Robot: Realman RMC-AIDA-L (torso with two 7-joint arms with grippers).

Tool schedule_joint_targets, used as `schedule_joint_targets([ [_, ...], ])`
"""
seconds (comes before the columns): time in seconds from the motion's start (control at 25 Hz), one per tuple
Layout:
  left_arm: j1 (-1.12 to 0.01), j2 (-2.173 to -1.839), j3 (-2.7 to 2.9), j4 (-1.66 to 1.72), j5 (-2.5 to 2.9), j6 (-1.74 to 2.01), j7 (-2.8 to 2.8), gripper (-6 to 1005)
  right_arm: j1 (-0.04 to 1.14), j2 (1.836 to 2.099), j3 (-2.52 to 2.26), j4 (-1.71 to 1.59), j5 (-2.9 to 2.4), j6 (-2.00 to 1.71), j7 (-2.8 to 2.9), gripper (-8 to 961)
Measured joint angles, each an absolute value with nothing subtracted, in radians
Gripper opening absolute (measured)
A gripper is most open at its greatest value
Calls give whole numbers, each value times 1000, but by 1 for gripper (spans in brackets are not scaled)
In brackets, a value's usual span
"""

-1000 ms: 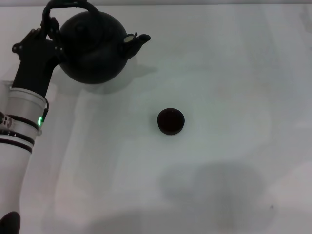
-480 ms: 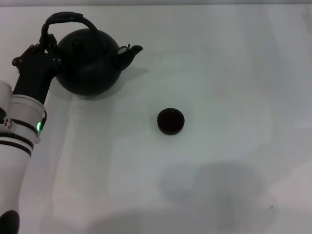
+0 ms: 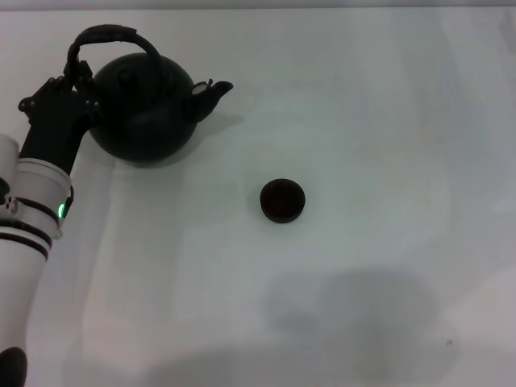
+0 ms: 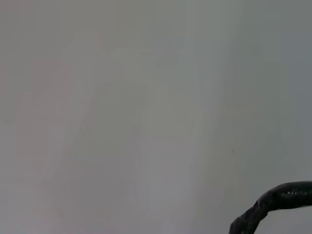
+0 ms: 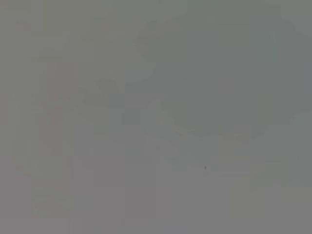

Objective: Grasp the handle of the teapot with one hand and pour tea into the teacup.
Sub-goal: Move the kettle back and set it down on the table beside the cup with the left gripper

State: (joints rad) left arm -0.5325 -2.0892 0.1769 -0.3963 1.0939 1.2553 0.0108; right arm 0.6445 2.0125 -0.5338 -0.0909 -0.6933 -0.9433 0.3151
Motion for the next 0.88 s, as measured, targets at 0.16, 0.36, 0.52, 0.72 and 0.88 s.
schedule_joint_targets([
  [0.16,-532,-2089,177,-392,1096,1253,11,97,644,2013,-534,-92,-692,-943,316,829],
  [0.36,-527,-2089,179,-377,1128,1240,9,98,643,2013,-534,-92,-692,-946,317,829],
  [0.52,-525,-2089,179,-372,1134,1237,5,128,642,2013,-534,-92,-692,-948,317,829],
  [0.72,-524,-2090,179,-372,1135,1238,4,152,641,2013,-534,-92,-692,-950,317,829],
  [0.88,-520,-2089,180,-372,1135,1245,2,173,641,2014,-534,-92,-692,-951,317,829],
])
